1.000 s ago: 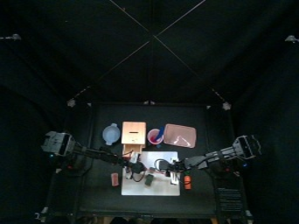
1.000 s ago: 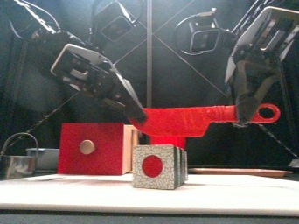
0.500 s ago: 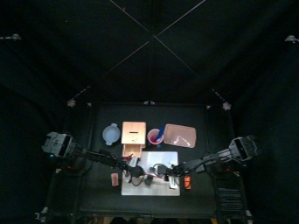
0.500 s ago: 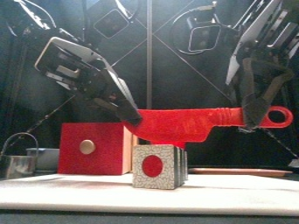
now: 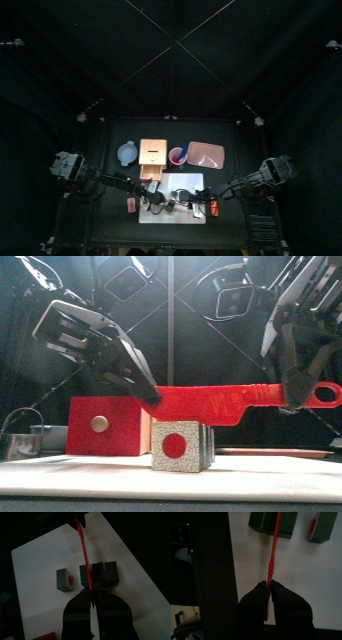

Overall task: Place sushi on board then cut the sushi with the knife then place the pieces on the plate
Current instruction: Cut the sushi into 4 pieces

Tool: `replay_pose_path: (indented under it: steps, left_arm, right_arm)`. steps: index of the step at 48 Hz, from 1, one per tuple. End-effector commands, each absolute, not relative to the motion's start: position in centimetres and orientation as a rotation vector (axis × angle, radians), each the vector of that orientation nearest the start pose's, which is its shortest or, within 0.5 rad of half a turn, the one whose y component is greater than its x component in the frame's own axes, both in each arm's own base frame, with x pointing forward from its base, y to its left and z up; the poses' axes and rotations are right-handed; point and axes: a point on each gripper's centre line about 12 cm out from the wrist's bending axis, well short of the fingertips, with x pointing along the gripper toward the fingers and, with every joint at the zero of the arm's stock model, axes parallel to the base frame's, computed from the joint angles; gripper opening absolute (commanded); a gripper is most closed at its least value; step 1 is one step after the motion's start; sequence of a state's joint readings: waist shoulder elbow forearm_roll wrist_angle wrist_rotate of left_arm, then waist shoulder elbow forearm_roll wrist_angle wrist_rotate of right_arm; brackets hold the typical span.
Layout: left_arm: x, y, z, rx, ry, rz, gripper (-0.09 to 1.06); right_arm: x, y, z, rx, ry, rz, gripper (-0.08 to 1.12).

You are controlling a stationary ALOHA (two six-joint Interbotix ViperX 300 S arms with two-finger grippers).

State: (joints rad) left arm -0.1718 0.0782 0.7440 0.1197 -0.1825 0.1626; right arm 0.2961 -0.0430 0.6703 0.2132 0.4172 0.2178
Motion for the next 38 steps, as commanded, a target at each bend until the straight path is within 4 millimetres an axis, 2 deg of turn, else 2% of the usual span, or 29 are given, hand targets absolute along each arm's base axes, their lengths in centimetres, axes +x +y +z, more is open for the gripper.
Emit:
replay_pose_path:
  steps: [1, 17, 28, 38]
  left_arm:
    - [38.3, -6.6, 13.9, 0.32, 0.583, -0.267, 0.33]
    - [38.2, -6.6, 13.9, 0.32, 0.583, -0.267, 0.33]
    - [38.3, -6.6, 15.0, 0.322, 0.554, -0.264, 0.33]
    - [38.2, -6.8, 14.9, 0.322, 0.558, -0.269, 0.33]
  right_arm:
    - [33.5, 12.2, 16.1, 0.254, 1.059, 0.16, 0.36]
    - [33.6, 12.2, 16.1, 0.252, 1.06, 0.159, 0.36]
    - [34.0, 12.4, 17.5, 0.256, 1.034, 0.172, 0.36]
    - [33.9, 12.4, 17.3, 0.253, 1.048, 0.171, 0.36]
